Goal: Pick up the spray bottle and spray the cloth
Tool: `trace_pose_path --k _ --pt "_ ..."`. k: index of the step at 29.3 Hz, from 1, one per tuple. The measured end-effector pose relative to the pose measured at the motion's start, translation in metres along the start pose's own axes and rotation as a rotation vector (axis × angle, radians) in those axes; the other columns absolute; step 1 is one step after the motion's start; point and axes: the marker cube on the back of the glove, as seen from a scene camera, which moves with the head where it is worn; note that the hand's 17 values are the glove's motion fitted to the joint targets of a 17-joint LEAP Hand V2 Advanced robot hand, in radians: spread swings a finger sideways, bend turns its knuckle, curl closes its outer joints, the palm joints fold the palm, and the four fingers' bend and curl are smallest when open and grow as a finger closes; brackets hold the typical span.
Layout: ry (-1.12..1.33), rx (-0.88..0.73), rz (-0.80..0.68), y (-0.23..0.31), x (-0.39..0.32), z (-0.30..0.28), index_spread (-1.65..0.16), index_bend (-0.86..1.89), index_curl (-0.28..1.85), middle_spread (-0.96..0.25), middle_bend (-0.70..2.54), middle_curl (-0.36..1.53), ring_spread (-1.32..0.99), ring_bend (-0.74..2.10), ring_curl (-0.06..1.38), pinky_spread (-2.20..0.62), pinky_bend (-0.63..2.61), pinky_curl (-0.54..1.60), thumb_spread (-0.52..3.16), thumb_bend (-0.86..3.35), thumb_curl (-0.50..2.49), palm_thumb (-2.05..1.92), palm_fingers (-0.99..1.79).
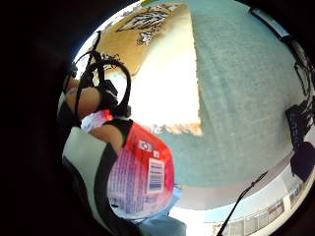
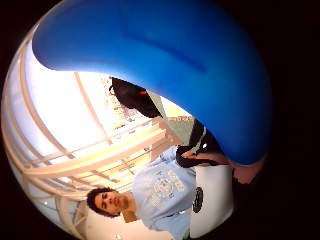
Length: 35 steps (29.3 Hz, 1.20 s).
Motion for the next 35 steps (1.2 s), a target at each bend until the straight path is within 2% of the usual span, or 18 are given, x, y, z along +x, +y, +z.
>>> trace_pose_path --k 28,35 --pt "-0.006 0.007 -0.036 0.000 -0.009 0.002 -0.25 0.06 0.14 -0.08 0.36 0.46 0.00 0.59 0.39 0.13 0.38 0.37 0.81 -0.02 0.62 0.94 1.06" --pt "-0.039 0.060 -0.152 0.006 -0.045 0.008 -0.25 0.06 0.14 -0.08 0.37 0.46 0.00 0.59 0.39 0.12 0.38 0.37 0.81 -0.02 0.62 0.94 1.06"
